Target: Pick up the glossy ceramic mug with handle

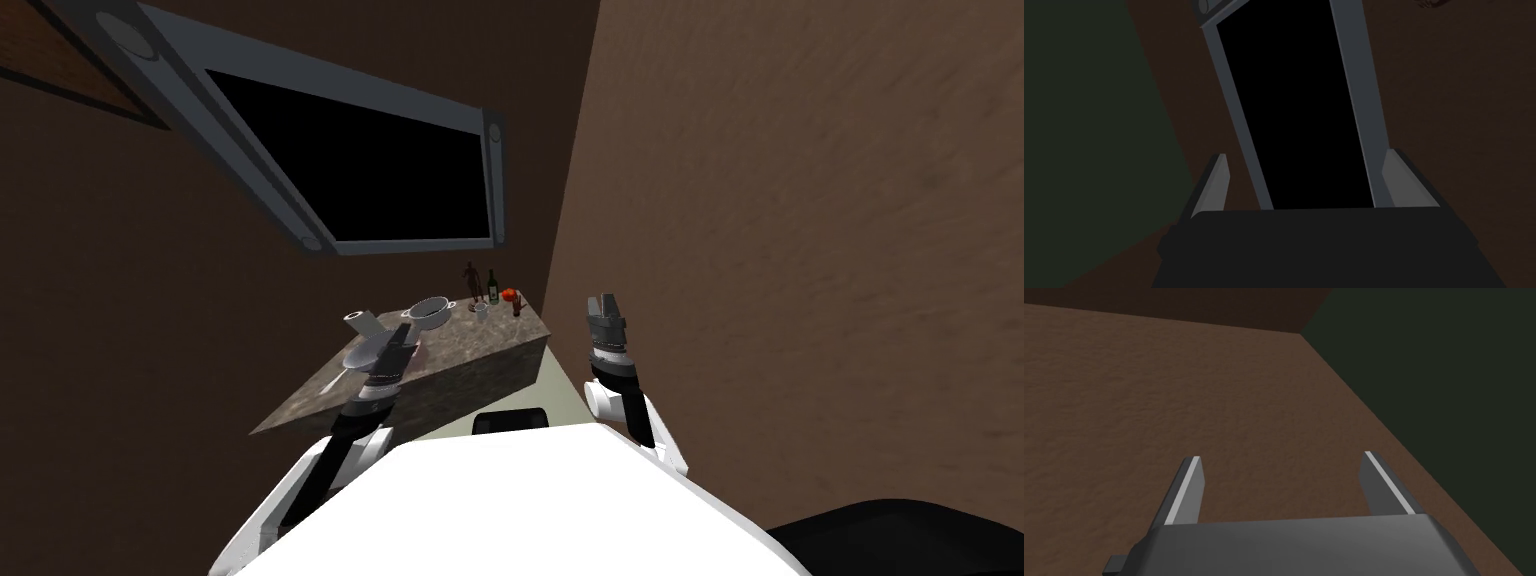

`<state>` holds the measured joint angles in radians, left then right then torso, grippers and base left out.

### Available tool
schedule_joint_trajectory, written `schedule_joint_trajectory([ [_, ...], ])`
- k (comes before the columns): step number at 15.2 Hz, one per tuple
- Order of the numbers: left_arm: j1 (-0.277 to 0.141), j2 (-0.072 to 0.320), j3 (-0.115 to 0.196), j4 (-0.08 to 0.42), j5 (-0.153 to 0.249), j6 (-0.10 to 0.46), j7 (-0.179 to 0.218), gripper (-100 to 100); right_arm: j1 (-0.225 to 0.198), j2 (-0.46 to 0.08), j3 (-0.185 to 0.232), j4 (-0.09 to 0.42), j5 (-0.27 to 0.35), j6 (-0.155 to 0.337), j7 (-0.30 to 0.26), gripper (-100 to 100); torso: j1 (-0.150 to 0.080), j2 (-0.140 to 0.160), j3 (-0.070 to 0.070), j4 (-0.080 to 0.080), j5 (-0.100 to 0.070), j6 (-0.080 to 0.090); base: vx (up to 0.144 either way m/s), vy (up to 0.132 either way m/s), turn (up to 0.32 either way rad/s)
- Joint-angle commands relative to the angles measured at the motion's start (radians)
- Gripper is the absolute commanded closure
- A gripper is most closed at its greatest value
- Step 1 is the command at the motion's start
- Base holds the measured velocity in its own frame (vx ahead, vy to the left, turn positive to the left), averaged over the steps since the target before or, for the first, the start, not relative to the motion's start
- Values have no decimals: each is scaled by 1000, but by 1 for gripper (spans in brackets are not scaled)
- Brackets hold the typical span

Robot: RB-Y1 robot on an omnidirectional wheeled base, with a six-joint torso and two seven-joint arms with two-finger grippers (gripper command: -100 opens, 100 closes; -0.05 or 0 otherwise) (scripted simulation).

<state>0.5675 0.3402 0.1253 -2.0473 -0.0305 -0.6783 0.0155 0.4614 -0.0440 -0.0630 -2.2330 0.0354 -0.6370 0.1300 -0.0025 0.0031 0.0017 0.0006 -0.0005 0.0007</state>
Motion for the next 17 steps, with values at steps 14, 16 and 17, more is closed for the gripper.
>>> schedule_joint_trajectory([
  [14, 75, 306, 89, 282, -102, -69, 205, -100, 0, 0, 0, 0, 0, 0, 0, 0, -2, 0, 0, 0, -1, 0, -29, -57, -196],
  [16, 89, 356, 104, 336, -124, -82, 245, -100, 0, 0, 0, 0, 0, 0, 0, 0, -1, -1, 0, 0, 0, 0, -11, -61, -226],
  [17, 103, 383, 118, 367, -146, -95, 278, -100, 0, 0, 0, 0, 0, 0, 0, 0, -1, -1, -1, 0, 0, 0, -4, -82, -336],
])
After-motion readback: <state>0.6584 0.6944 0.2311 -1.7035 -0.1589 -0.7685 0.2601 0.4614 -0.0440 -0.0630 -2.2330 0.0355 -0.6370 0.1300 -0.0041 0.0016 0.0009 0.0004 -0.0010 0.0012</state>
